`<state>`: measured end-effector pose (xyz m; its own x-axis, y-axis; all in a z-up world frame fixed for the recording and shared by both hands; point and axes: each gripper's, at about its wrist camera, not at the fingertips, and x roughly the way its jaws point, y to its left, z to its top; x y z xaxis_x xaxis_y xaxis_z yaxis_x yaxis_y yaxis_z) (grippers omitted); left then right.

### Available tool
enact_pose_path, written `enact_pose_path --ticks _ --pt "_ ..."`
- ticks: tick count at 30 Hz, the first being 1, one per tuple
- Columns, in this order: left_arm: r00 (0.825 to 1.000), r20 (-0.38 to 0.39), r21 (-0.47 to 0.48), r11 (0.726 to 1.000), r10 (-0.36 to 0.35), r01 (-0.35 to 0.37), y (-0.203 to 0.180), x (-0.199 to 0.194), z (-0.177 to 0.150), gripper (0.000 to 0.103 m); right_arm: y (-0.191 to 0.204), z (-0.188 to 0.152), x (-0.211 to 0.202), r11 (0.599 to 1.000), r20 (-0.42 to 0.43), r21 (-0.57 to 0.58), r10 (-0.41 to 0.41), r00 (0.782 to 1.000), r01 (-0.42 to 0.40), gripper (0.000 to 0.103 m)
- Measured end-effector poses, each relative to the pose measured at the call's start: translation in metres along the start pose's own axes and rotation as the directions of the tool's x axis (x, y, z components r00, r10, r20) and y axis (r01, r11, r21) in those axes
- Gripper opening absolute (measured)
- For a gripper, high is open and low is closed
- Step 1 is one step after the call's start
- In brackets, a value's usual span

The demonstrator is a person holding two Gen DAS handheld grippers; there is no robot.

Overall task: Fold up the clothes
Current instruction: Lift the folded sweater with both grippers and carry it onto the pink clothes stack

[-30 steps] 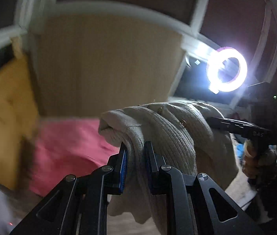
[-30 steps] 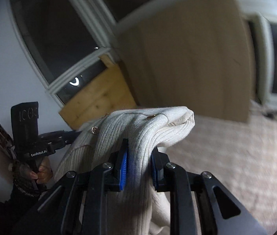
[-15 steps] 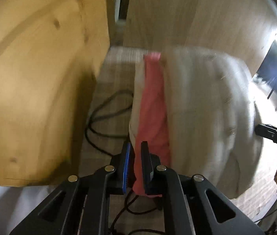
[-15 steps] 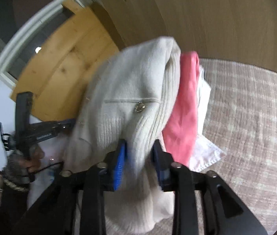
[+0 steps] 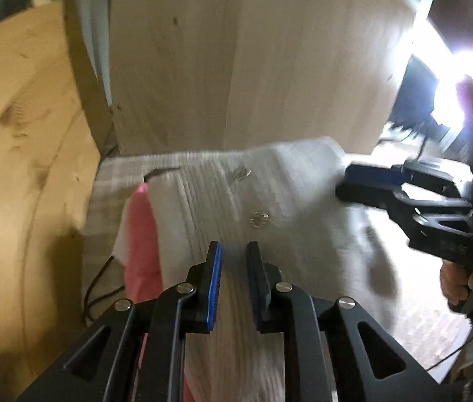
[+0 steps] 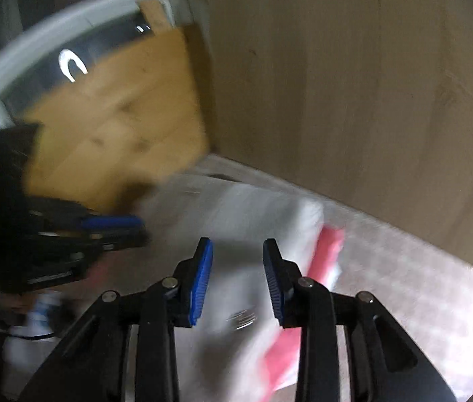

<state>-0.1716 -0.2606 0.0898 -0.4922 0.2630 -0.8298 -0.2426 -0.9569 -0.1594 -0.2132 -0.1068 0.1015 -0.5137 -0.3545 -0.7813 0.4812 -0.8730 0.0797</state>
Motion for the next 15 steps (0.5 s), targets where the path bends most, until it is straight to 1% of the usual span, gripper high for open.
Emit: enact_pose_path --ticks 1,2,3,4,7,8,10,11,15 --pt "1.000 -0.018 -0.001 1.000 -0.005 0.005 0.002 0.012 0.001 0.017 -0.006 -0.001 0.015 1.000 -0.039 0.021 -0.003 0.999 0.003 0.031" --pt "0.999 -0.027 -0.008 1.000 -0.020 0.020 0.004 0.020 0.001 0.017 -0.015 -0.004 0.033 0.998 -0.086 0.060 0.013 0.996 -0.008 0.031" --pt "0.999 -0.030 -0.017 0.999 -0.032 0.032 0.006 0.023 0.003 0.017 -0.024 -0.008 0.046 0.994 -0.110 0.103 0.037 0.993 -0.026 0.032" --pt "0.999 -0.032 -0.028 0.999 -0.041 0.040 0.007 0.024 0.004 0.017 -0.030 -0.009 0.050 0.991 -0.107 0.128 0.057 0.993 -0.043 0.033" --pt "0.999 -0.023 -0.030 0.999 -0.038 0.037 0.005 0.009 0.006 0.017 -0.031 -0.005 0.038 0.994 -0.078 0.101 0.053 0.996 -0.045 0.033" --pt "0.999 -0.009 -0.030 0.999 -0.035 0.034 0.005 -0.001 0.004 0.016 -0.029 -0.004 0.030 0.995 -0.068 0.088 0.042 0.997 -0.036 0.033" --pt "0.999 0.021 -0.032 0.999 -0.026 0.027 0.006 -0.024 -0.006 0.018 -0.026 -0.004 0.011 0.998 -0.046 0.063 0.021 0.999 -0.018 0.033" --pt "0.999 0.035 -0.040 0.999 -0.022 0.023 0.008 -0.037 -0.015 0.021 -0.025 -0.006 0.000 0.998 -0.033 0.053 0.031 0.999 -0.029 0.033" --pt "0.998 0.063 -0.106 0.994 0.000 0.006 0.022 -0.073 -0.062 0.022 -0.002 -0.025 -0.036 0.996 0.005 0.005 0.094 0.996 -0.094 0.033"
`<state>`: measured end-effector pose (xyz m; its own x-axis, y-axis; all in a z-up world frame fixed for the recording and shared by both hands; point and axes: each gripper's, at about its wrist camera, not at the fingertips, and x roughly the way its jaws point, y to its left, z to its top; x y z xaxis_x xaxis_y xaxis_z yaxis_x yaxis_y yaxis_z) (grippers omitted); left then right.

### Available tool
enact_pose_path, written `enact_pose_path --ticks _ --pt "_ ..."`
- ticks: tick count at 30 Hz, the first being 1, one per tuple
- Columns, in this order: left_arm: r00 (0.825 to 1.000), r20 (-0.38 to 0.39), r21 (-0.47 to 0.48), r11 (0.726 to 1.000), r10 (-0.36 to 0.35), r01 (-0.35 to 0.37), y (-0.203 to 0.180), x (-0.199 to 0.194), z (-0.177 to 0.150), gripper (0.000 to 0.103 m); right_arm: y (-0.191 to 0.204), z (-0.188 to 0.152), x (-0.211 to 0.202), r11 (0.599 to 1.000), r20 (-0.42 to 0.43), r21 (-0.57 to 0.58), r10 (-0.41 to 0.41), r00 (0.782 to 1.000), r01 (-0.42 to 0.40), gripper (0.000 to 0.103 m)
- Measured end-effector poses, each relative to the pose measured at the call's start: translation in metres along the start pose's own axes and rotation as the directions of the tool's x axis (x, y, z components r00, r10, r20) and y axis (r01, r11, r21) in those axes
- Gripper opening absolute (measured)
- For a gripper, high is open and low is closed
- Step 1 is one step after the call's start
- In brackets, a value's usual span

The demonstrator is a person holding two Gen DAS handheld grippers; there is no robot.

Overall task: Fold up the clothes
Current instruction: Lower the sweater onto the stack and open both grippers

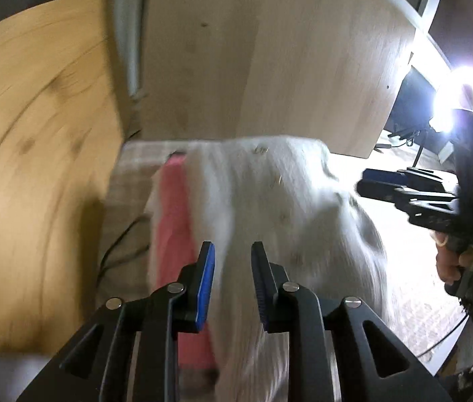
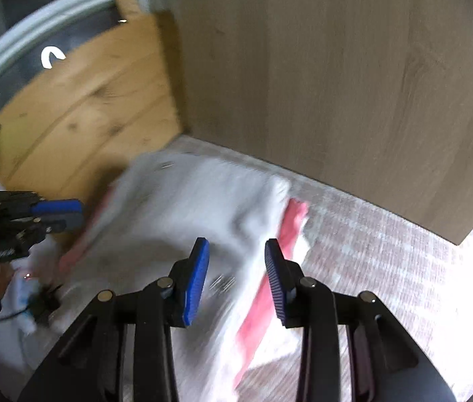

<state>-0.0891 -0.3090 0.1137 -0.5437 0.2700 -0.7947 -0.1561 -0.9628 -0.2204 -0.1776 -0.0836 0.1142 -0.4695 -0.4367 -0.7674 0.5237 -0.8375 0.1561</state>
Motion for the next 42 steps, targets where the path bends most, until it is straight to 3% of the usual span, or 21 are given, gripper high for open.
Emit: enact_pose_path --ticks 4,10,13,16,21,24,28,29,33,37,40,42 --pt "0.999 -0.029 -0.078 0.996 0.029 -0.031 0.019 -0.007 -0.048 0.022 0.021 -0.018 -0.013 0.997 -0.006 -0.008 0.077 0.997 -0.077 0.033" --pt "0.995 -0.087 -0.048 0.998 0.046 -0.051 0.012 0.007 -0.091 0.022 0.080 -0.023 0.013 0.981 -0.100 -0.100 0.157 0.982 -0.167 0.033" --pt "0.995 -0.094 -0.057 0.998 0.029 -0.035 0.013 0.018 -0.098 0.024 0.102 -0.020 0.032 0.975 -0.144 -0.152 0.142 0.979 -0.164 0.033" --pt "0.996 -0.085 -0.073 0.997 -0.014 0.008 0.013 0.022 -0.101 0.009 0.108 -0.013 0.042 0.973 -0.165 -0.155 0.146 0.975 -0.172 0.033" --pt "0.997 -0.063 0.018 0.999 -0.036 0.037 -0.010 0.001 -0.107 0.008 0.117 -0.009 0.024 0.951 -0.141 -0.210 0.198 0.970 -0.225 0.033" --pt "0.993 -0.113 0.037 0.998 -0.041 0.046 -0.018 0.011 -0.114 0.008 0.128 -0.013 0.038 0.942 -0.185 -0.255 0.172 0.968 -0.216 0.033" --pt "0.993 -0.119 -0.021 1.000 0.015 -0.018 -0.005 0.005 -0.122 0.015 0.133 -0.031 0.044 0.928 -0.216 -0.328 0.109 0.970 -0.177 0.033" --pt "0.994 -0.105 -0.046 0.998 0.027 -0.032 0.000 -0.003 -0.123 0.022 0.128 -0.032 0.035 0.933 -0.212 -0.298 0.141 0.967 -0.202 0.033" --pt "0.997 -0.055 -0.115 0.991 0.059 -0.065 0.014 -0.030 -0.126 0.023 0.095 -0.038 -0.007 0.957 -0.160 -0.149 0.227 0.961 -0.251 0.033" --pt "0.998 -0.034 -0.088 0.995 0.054 -0.057 0.003 -0.039 -0.126 0.023 0.060 -0.069 -0.033 0.979 -0.125 -0.046 0.192 0.973 -0.199 0.033" --pt "0.999 -0.043 -0.076 0.997 0.018 -0.021 -0.007 -0.031 -0.120 0.023 0.042 -0.098 -0.021 0.990 -0.218 0.018 0.138 0.966 -0.137 0.033" --pt "0.998 -0.055 -0.062 0.998 0.006 -0.009 -0.020 -0.027 -0.116 0.030 0.034 -0.113 -0.027 0.993 -0.238 0.053 0.117 0.964 -0.108 0.033"
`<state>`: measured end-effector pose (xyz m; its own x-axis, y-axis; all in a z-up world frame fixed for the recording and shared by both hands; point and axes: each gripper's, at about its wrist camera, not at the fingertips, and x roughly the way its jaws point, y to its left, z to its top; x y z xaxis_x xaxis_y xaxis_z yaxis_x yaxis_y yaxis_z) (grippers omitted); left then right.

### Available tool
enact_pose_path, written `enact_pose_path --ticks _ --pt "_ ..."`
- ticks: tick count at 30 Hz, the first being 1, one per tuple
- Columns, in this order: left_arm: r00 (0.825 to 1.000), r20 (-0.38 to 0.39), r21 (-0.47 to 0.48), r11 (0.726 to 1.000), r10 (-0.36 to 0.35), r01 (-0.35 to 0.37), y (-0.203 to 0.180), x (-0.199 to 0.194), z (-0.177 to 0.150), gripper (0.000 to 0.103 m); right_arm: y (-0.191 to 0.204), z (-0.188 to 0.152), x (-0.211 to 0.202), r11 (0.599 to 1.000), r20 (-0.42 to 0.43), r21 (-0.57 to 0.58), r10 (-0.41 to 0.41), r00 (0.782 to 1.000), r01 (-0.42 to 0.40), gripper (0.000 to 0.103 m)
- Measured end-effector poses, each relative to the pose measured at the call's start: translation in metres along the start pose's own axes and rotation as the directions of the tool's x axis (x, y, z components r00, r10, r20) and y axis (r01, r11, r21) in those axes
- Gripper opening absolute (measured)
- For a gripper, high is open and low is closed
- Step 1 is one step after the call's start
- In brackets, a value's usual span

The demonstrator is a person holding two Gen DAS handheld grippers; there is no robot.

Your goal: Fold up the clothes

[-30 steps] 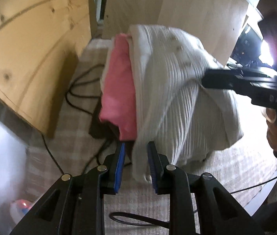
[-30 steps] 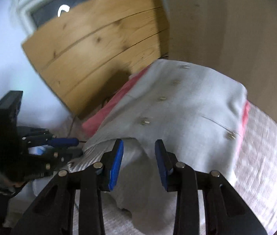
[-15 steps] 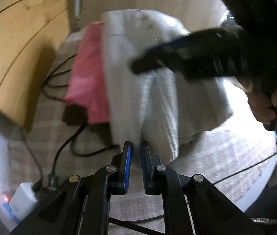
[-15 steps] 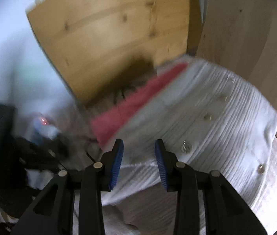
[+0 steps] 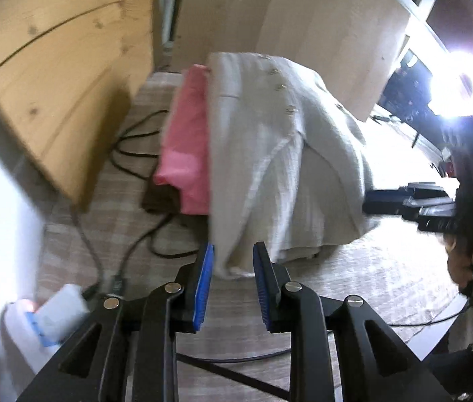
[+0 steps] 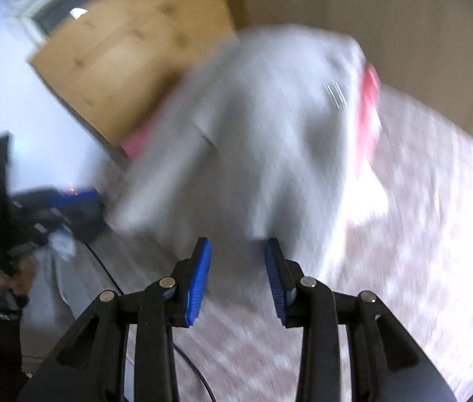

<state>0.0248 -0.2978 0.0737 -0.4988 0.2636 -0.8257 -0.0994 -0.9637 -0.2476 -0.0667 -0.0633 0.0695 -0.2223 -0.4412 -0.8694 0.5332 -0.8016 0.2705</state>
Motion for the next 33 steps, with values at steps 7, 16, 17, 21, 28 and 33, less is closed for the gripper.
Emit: enact_pose_path --ticks 7,16,17,21,28,33 --pt "1.000 -0.009 0.093 0.995 -0.027 0.028 -0.046 -0.003 -0.001 0.057 -0.002 -0.036 -0.052 0.989 0.111 0.096 -0.123 0.986 0.112 0.043" --pt "0.999 0.047 0.102 0.995 -0.002 -0.003 -0.066 -0.035 0.000 0.078 0.002 -0.059 -0.088 0.948 0.154 0.218 -0.268 0.951 0.232 0.047" --pt "0.998 0.055 0.106 0.994 0.010 -0.016 -0.066 -0.038 -0.001 0.078 0.003 -0.062 -0.090 0.944 0.160 0.224 -0.280 0.947 0.241 0.049" --pt "0.998 0.054 0.116 0.992 0.031 -0.037 -0.071 -0.042 -0.004 0.078 0.006 -0.076 -0.096 0.934 0.180 0.247 -0.305 0.935 0.257 0.052" --pt "0.998 0.018 0.080 0.995 0.055 -0.057 -0.083 -0.040 -0.017 0.078 -0.005 -0.100 -0.107 0.915 0.182 0.309 -0.325 0.928 0.260 0.052" --pt "0.996 0.062 -0.001 0.998 0.057 -0.057 -0.095 -0.057 -0.020 0.078 -0.015 -0.109 -0.126 0.927 0.207 0.288 -0.304 0.930 0.239 0.052"
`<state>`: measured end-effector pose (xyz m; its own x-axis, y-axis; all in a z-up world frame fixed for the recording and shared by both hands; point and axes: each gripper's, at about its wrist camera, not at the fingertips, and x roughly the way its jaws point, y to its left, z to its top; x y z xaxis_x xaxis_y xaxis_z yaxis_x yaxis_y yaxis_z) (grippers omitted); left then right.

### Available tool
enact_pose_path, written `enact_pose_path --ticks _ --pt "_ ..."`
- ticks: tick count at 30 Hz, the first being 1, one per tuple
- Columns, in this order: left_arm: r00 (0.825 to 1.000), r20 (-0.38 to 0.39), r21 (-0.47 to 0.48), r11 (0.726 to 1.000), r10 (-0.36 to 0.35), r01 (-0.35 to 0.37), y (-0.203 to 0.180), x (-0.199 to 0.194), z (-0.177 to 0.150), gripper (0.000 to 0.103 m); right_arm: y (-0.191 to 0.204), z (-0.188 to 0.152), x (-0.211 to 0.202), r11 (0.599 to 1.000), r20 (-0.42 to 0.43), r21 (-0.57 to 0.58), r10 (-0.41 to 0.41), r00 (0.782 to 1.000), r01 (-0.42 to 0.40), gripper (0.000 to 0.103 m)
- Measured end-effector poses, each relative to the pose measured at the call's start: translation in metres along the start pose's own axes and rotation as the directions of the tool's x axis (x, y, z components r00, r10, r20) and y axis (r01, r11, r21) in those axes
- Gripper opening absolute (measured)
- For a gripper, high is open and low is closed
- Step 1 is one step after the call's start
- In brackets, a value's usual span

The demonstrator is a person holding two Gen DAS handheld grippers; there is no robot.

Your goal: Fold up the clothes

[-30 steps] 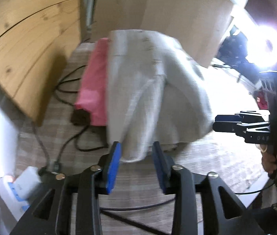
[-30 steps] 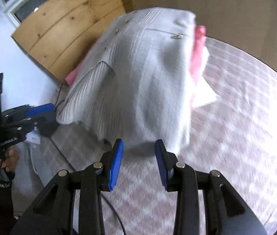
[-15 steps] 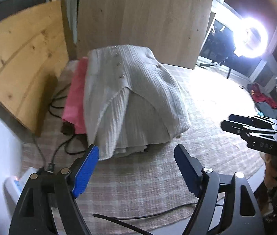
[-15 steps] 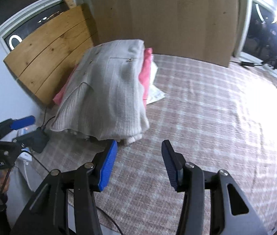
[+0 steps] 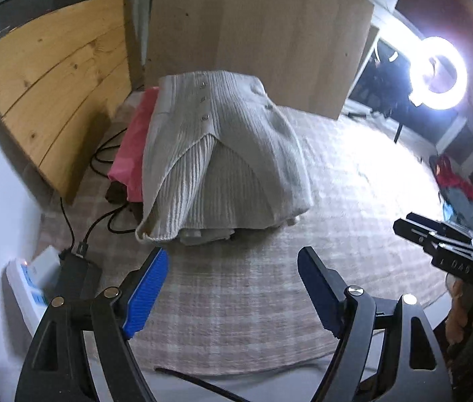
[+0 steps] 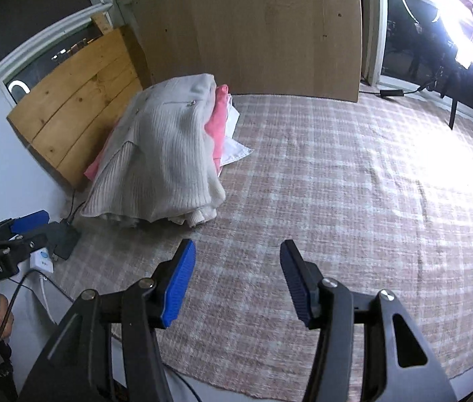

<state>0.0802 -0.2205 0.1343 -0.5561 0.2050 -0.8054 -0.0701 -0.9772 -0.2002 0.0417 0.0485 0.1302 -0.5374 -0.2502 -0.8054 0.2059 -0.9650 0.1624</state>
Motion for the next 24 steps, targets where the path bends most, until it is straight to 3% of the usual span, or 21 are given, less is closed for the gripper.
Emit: enact_pose_path --ticks 5,18,24 --pt "0.997 0.016 -0.059 0.996 0.072 -0.071 -0.021 -0.016 -0.005 0.078 -0.012 0.000 -0.017 0.998 0.019 -0.058 0.021 1.000 -0.020 0.052" --pt "0.992 0.019 -0.207 0.971 0.123 -0.116 -0.068 -0.030 -0.034 0.078 -0.048 -0.014 -0.039 0.984 0.012 -0.158 0.089 0.996 -0.087 0.052" --pt "0.992 0.053 -0.244 0.965 0.113 -0.097 -0.088 -0.039 -0.045 0.078 -0.062 -0.020 -0.045 0.976 0.006 -0.190 0.112 0.994 -0.109 0.052"
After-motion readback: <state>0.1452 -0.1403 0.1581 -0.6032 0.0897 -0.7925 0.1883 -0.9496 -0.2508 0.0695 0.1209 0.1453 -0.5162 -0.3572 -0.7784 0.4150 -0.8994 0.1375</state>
